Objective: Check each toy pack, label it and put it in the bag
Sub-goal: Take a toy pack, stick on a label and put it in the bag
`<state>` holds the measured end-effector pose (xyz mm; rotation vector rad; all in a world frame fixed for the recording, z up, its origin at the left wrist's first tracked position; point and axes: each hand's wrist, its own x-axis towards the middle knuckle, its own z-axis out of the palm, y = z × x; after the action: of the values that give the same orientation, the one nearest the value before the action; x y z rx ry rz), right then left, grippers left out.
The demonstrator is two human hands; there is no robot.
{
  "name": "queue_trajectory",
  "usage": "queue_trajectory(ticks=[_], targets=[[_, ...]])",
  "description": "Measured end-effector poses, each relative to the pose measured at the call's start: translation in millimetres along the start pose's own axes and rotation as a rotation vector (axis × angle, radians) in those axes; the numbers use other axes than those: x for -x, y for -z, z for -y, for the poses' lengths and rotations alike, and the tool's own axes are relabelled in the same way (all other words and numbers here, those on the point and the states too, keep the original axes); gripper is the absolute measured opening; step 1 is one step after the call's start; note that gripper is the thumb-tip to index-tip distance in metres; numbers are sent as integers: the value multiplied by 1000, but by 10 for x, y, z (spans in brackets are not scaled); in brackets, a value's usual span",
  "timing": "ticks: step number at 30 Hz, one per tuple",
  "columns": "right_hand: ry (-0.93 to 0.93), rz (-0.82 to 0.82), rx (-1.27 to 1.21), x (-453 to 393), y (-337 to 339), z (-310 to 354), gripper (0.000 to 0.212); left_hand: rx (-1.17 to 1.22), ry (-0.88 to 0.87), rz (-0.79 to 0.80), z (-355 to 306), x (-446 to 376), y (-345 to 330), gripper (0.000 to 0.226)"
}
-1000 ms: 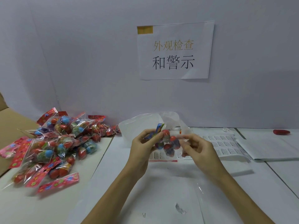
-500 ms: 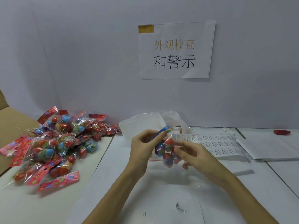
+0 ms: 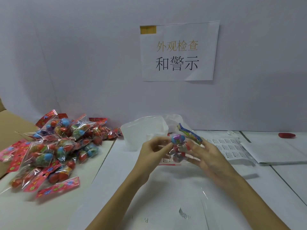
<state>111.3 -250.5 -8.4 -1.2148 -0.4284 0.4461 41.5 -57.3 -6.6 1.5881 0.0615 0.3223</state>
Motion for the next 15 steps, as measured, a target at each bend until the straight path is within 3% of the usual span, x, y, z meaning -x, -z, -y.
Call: queue_trajectory(ticks=[8,15], targets=[[68,-225,270,36,-25,38,28,-157,73,49,8,4,-11,14],[74,-298,189,16,-4,60,29,53,118,17,-13,-4,-8,24]])
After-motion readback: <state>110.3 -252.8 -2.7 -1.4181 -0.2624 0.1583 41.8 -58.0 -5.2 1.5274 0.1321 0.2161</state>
